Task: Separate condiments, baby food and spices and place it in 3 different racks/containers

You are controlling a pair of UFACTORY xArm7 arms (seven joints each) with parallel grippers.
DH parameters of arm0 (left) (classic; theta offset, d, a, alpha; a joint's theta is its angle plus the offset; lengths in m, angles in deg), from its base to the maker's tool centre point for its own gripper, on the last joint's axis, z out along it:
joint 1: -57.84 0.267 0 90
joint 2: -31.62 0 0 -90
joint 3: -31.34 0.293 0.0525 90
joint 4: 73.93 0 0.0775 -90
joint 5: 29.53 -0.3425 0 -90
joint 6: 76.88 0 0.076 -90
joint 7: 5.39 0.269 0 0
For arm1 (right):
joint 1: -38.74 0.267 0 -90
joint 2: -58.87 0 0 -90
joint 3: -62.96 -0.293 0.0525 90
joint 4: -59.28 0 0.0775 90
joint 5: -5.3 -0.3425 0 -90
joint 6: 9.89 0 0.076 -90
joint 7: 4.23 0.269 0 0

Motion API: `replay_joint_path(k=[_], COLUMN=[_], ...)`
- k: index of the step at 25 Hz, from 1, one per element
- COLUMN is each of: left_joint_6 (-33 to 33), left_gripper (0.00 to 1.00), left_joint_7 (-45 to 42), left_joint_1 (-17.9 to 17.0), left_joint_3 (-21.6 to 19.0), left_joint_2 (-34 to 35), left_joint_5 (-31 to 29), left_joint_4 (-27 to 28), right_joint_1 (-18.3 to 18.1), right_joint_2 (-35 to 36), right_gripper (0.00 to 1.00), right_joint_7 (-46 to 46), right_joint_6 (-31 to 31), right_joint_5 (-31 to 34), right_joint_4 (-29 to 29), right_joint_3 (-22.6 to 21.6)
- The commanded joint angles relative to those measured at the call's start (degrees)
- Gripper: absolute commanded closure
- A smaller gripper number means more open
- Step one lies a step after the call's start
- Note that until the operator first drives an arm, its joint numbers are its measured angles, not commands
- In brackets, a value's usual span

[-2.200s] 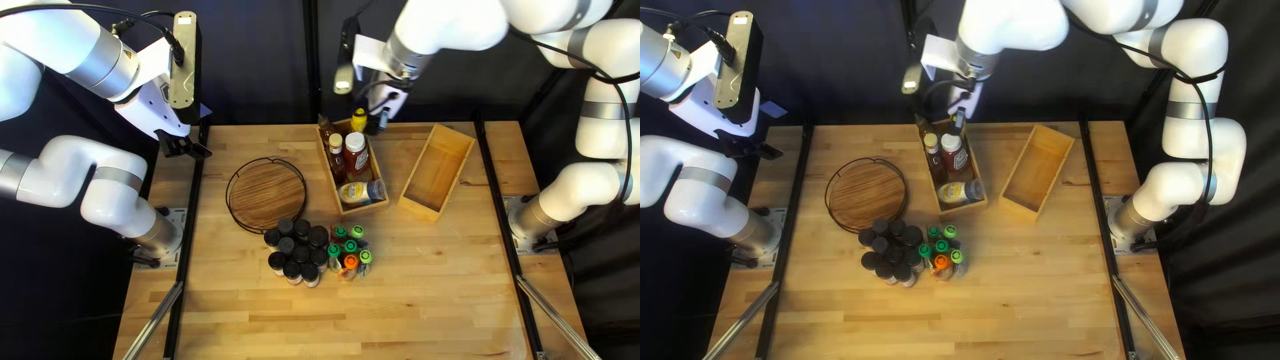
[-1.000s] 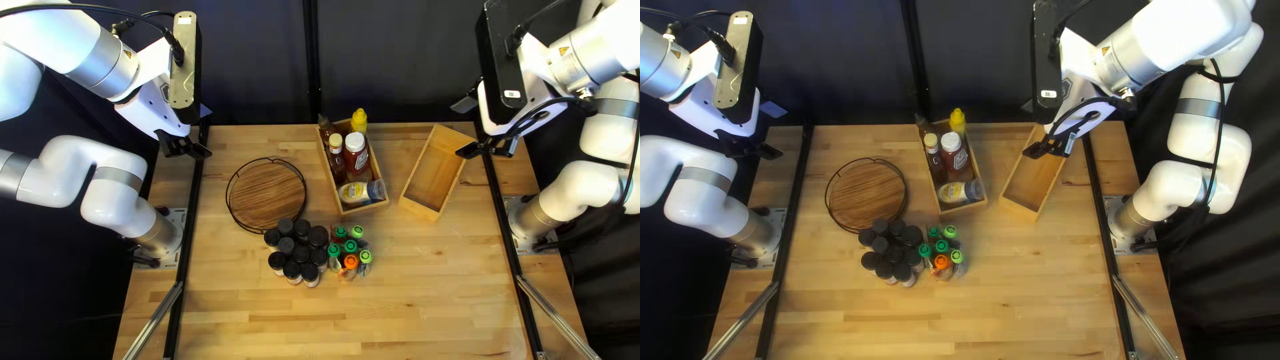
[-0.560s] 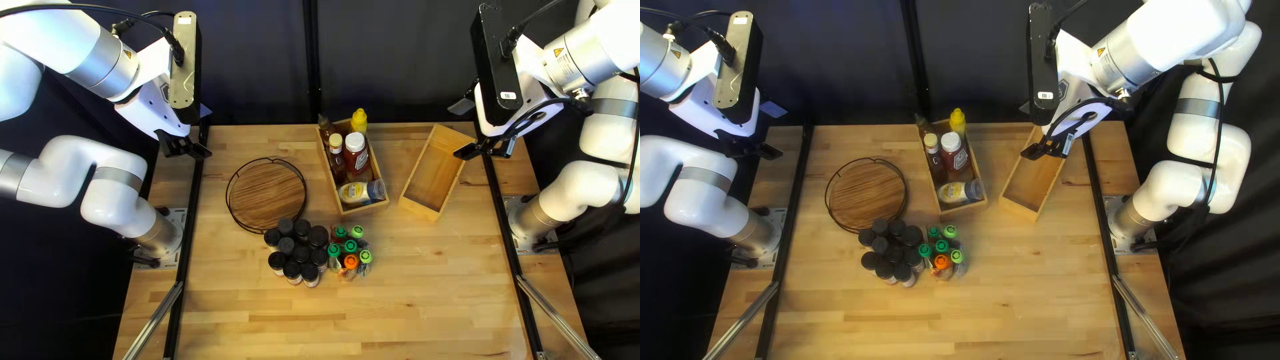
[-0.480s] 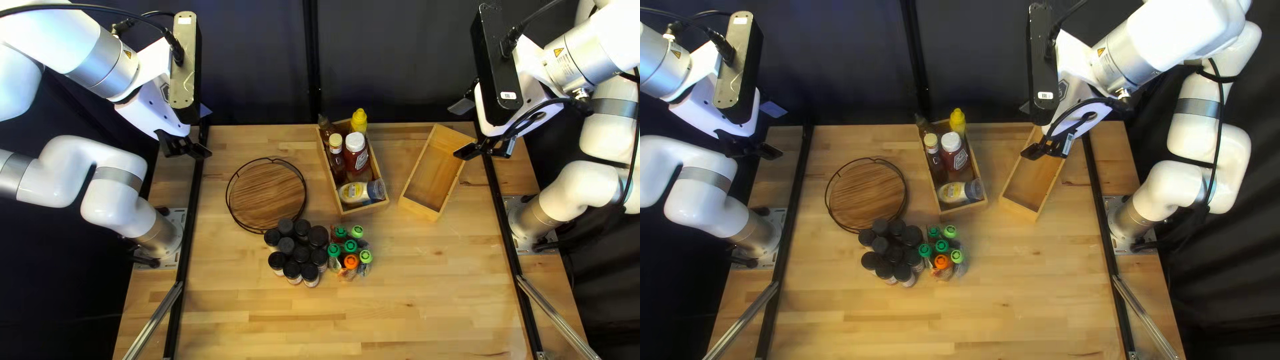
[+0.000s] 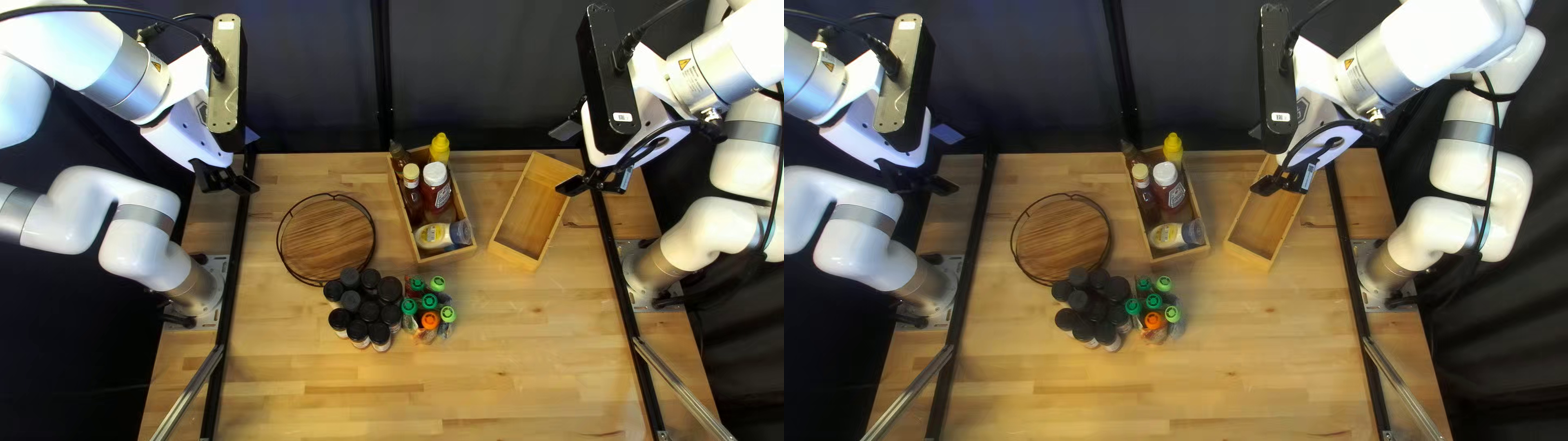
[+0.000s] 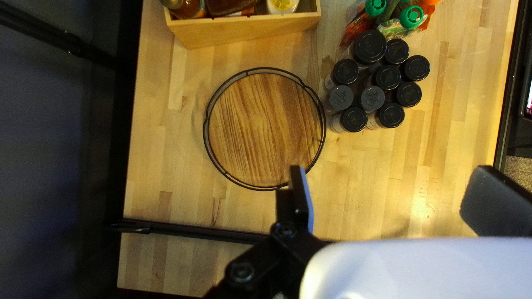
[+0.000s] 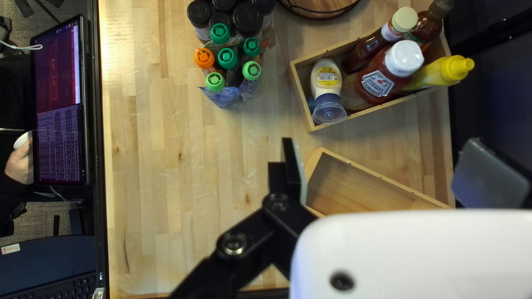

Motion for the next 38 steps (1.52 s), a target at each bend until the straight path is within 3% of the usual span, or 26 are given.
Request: replay_joint_path(k=[1, 16, 27, 38], left_joint_6=[-0.12, -9.65, -14.71, -29.4], left_gripper=[0.0, 0.0, 0.0, 0.0], left_joint_7=[-0.48, -5.49, -2.29, 3.02], left_joint_1=[0.08, -3.65, -7.25, -6.47], left_joint_3=[0.61, -4.92, -8.14, -7.0], left_joint_2=[0.21, -14.19, -35.28, -41.47], left_joint_5=[0.76, 5.51, 6.74, 2.87], left_joint_4=[-0.25, -2.49, 5.49, -2.06], right_joint_1=[0.0, 0.0, 0.0, 0.0], right_joint_2=[0.0, 0.0, 0.0, 0.0], right_gripper=[0.0, 0.0, 0.0, 0.0], right_joint_7=[0.0, 0.0, 0.0, 0.0], right_joint_6=[0.0, 0.0, 0.0, 0.0], right_joint_5=[0.0, 0.0, 0.0, 0.0], right_joint_4=[0.0, 0.0, 0.0, 0.0], right_joint_3=[0.0, 0.0, 0.0, 0.0])
